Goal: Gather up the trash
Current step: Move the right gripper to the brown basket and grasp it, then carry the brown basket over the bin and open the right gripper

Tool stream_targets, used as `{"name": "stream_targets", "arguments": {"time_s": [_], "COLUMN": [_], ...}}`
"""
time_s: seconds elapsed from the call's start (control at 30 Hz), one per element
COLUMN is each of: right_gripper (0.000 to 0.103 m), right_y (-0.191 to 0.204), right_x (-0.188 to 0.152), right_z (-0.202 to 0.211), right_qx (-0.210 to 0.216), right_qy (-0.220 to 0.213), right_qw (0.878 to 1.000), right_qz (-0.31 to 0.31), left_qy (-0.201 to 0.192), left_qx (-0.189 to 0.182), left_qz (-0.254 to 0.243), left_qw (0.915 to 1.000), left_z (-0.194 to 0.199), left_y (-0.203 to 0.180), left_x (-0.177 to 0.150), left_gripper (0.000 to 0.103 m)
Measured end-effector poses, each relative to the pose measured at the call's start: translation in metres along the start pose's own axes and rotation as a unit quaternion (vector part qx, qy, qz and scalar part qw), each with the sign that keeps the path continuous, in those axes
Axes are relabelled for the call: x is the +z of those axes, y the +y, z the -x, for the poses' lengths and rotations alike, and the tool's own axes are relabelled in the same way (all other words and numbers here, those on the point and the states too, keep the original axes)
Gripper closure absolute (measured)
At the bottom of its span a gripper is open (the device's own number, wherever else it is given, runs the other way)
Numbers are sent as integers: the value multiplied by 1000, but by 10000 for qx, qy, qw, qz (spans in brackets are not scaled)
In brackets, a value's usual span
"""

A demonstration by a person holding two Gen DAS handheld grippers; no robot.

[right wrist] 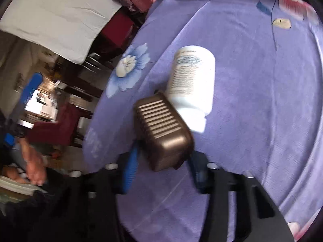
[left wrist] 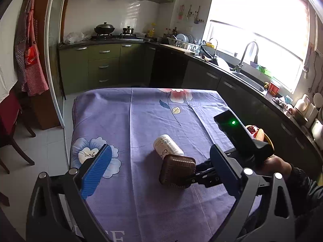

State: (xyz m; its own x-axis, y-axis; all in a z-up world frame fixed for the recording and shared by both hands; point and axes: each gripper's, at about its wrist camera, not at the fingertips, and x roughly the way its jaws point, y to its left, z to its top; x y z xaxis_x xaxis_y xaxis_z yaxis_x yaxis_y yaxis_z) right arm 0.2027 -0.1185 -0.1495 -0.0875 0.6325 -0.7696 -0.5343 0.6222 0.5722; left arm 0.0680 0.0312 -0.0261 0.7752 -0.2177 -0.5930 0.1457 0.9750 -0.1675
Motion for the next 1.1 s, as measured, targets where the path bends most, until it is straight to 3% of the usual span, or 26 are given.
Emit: {"name": "stream_targets", "arguments": {"time_s": [0.1, 0.3, 0.5, 0.73, 0.9, 1.1], "right_gripper": [74, 75, 75, 75, 75, 75], "right_y": [4, 16, 27, -2, -58, -162], "right_x": [-6, -16, -36, -77, -128, -186], "right_z": [12, 33, 63, 133, 204, 287], "right_qx": [74, -67, -556, -1306, -2112, -3108], "right_qy": [-147, -429, -781, -1451, -1898, -2124], "right_qw": [9998, 9987, 9939, 9806, 9568, 9062], "right_qz": [55, 264, 541, 197, -629, -1927], "left_qy": [23, 57, 56, 108, 167, 287], "left_qx": [12, 29, 2, -104, -253, -393], "left_qz": [4, -40, -181, -304, -409, -513], "left_qw": [10000, 10000, 9998, 9994, 9987, 9975], "left_z": [-3, -6, -7, -15, -28, -46], "left_y": [0, -6, -14, -28, -45, -66], "left_x": [0, 2, 2, 4, 4, 5], "left_gripper": [10, 10, 10, 10, 10, 10]}}
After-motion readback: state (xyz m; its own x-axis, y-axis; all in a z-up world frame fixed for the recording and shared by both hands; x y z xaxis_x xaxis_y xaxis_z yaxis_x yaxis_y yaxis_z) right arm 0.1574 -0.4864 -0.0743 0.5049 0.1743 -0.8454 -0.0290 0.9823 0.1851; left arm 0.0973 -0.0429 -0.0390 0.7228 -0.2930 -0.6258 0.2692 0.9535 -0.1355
